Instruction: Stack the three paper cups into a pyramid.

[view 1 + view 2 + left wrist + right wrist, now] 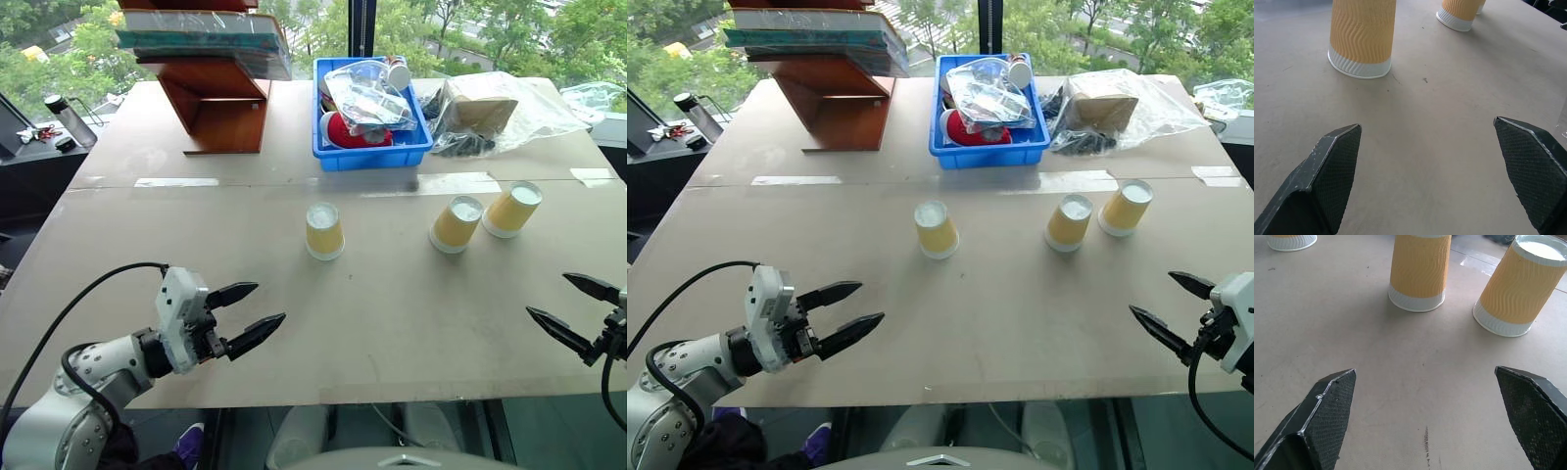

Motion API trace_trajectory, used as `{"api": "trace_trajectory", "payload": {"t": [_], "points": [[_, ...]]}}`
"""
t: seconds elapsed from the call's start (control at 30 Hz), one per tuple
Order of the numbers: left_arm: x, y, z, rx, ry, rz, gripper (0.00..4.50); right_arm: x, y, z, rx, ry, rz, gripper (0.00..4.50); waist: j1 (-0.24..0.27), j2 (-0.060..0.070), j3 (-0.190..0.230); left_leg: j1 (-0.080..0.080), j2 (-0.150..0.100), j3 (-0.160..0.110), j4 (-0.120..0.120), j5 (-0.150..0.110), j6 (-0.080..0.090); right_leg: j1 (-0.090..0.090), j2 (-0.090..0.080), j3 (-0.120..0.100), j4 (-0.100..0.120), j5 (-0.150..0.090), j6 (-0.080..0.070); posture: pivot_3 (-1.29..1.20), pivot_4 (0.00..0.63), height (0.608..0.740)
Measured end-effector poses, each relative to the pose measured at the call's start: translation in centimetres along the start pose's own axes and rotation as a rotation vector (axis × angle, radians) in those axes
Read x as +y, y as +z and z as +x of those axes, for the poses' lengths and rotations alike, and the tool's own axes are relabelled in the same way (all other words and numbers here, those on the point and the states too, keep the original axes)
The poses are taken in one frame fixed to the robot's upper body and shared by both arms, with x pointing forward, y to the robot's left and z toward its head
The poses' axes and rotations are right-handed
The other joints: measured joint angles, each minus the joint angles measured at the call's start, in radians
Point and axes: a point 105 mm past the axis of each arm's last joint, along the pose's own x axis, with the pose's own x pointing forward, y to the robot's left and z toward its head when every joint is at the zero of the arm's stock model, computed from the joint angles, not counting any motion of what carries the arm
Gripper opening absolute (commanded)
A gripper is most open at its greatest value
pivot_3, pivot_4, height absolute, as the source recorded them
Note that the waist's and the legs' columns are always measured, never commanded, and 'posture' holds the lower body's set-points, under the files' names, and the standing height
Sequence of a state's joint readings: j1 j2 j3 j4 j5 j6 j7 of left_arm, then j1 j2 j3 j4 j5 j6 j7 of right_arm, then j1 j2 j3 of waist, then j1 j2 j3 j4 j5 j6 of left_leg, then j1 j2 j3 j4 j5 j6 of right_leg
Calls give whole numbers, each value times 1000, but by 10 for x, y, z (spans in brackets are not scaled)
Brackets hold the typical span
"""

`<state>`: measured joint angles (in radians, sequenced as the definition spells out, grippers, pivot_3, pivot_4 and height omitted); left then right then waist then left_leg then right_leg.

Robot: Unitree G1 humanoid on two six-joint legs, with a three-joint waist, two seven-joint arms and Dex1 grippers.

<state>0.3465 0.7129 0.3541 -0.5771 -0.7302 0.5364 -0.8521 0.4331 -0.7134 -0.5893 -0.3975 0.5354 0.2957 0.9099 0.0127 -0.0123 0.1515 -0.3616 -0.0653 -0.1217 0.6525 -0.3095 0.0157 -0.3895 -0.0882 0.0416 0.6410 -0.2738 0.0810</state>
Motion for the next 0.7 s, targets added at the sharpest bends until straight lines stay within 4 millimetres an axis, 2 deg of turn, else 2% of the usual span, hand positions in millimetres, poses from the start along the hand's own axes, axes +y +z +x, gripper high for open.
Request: {"api": "trace_trajectory", "payload": {"t": [0.07, 0.23, 0.33, 0.53, 0.7], "points": [[0, 2, 2, -4, -4, 5, 4449, -1, -1, 0, -7, -21, 6, 4500, 1, 0, 0, 0, 0, 0, 0, 0, 0, 0, 0, 0, 0, 0, 0, 0, 150, 740], [-2, 23, 24, -73, -60, 72, 4449, 0, 1, 15, -116, -188, 87, 4500, 1, 1, -2, 0, -1, 0, 1, 0, 0, 0, -1, 0, 1, 0, 0, 0, 150, 740], [-5, 34, 30, -134, -85, 65, 4449, -10, 4, 19, -127, -270, 89, 4500, -8, 1, -2, 0, -1, 1, 1, 0, 0, -1, 0, 1, 2, 0, 0, 0, 150, 740], [-21, 53, 36, -169, -245, 111, 4449, -26, 22, 44, -178, -367, 80, 4500, -20, 1, -2, 0, -1, 1, 1, 0, 0, -2, 0, 1, 3, 0, 0, 0, 150, 740], [-35, 60, 37, -186, -327, 169, 4449, -38, 19, 61, -201, -402, 146, 4500, -25, 1, -2, -1, -1, 1, 1, 0, 0, -2, 0, 1, 2, 0, 0, 0, 150, 740]]}}
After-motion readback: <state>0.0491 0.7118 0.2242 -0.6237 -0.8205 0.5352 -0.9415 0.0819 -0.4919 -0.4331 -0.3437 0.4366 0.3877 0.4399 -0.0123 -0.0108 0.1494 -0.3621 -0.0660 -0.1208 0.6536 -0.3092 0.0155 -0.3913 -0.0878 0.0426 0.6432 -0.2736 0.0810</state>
